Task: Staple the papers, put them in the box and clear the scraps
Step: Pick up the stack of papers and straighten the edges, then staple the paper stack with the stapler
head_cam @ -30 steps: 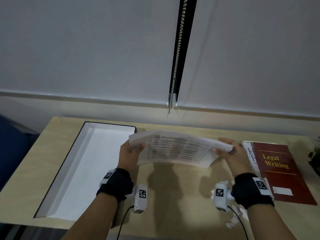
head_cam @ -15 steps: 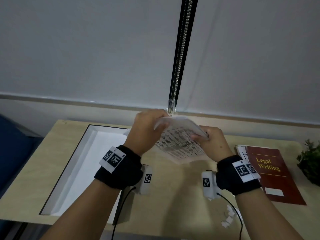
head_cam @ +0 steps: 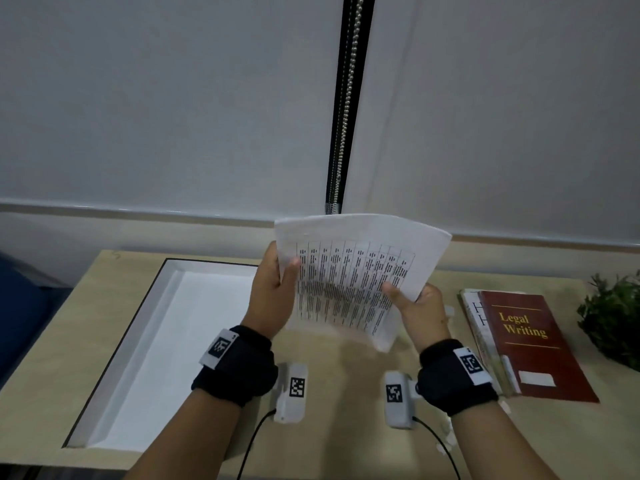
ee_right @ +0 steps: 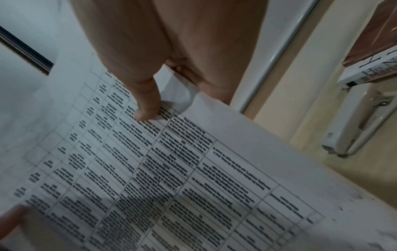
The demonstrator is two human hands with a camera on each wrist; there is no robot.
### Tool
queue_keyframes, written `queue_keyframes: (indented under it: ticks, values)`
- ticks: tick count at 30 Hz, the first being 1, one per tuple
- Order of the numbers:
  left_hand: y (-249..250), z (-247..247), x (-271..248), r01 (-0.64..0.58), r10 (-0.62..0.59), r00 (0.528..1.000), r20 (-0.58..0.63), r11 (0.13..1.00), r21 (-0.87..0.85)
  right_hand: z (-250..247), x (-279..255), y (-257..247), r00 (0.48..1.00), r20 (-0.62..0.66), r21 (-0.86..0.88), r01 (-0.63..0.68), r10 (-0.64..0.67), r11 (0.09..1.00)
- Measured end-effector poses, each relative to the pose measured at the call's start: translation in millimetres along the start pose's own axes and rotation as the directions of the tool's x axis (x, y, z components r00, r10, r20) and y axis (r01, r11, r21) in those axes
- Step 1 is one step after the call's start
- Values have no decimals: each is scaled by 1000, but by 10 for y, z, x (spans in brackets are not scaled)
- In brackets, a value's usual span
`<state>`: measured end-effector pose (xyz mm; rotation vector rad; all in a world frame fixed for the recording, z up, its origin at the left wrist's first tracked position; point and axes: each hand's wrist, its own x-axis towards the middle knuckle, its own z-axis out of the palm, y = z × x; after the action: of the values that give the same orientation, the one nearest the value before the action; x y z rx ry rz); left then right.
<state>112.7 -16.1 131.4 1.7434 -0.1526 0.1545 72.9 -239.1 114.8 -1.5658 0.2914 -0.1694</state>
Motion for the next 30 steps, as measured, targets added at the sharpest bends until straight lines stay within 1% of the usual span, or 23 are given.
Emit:
queue_keyframes:
  ticks: [2, 4, 7, 9, 11, 12, 15, 19, 20, 21, 22, 23, 24, 25, 26, 27, 28, 29, 30]
  values:
    - [40, 30, -8, -60, 59, 997, -51, 998, -10, 10, 4, -2, 999, -18, 24, 36, -36, 999]
    - [-11, 48, -54, -63, 60, 995, -84, 998, -32, 13, 1, 29, 999, -17, 34, 41, -40, 999]
    - [-234, 67, -186, 60, -66, 996, -58, 994, -92, 50, -45, 228, 1000, 1, 38, -23, 23, 999]
    - [-371, 122, -292, 114, -115, 993, -35, 993, -31, 88, -109, 393, 995, 4, 49, -97, 97, 994]
    - [-450, 165, -347, 134, -131, 989, -64, 990, 39, 109, -134, 493, 989, -2, 47, -145, 145, 988]
    - [-491, 170, -348, 136, -134, 988, -77, 990, 28, 114, -121, 514, 988, -2, 37, -151, 151, 988]
    - [-587, 156, -302, 153, -161, 982, -98, 984, -88, 123, -40, 525, 988, 18, 33, -154, 153, 988]
    - [-727, 160, -266, 211, -216, 970, -111, 976, -61, 162, 2, 571, 977, 46, -38, -208, 210, 977]
    - [-734, 157, -248, 217, -222, 969, -105, 975, -56, 147, 44, 567, 971, 65, -45, -227, 229, 973]
    - [-729, 150, -213, 222, -227, 968, -105, 974, -52, 113, 105, 552, 961, 125, -43, -243, 246, 969]
    - [-712, 133, -168, 221, -223, 969, -104, 975, -33, 55, 190, 534, 939, 222, -66, -254, 262, 965]
    - [-682, 113, -116, 205, -203, 973, -108, 979, 11, -29, 287, 526, 901, 330, -142, -247, 281, 959]
    - [-658, 82, -56, 173, -164, 980, -111, 982, 78, -122, 399, 539, 851, 417, -268, -220, 319, 938]
    - [-628, 48, 4, 141, -125, 985, -116, 979, 149, -222, 514, 560, 808, 454, -416, -179, 375, 891]
    - [-587, 13, 55, 124, -102, 988, -120, 972, 197, -329, 625, 591, 786, 443, -561, -132, 431, 817]
    - [-559, -22, 92, 118, -92, 989, -116, 964, 238, -433, 729, 628, 787, 397, -686, -88, 472, 722]
    - [-558, -59, 120, 121, -95, 989, -110, 956, 266, -531, 821, 673, 808, 329, -796, -41, 489, 604]
    - [-568, -90, 137, 136, -109, 988, -108, 950, 281, -622, 898, 716, 844, 250, -889, 7, 475, 457]
    - [-574, -118, 141, 148, -121, 987, -107, 946, 290, -695, 963, 769, 884, 178, -954, 47, 431, 297]
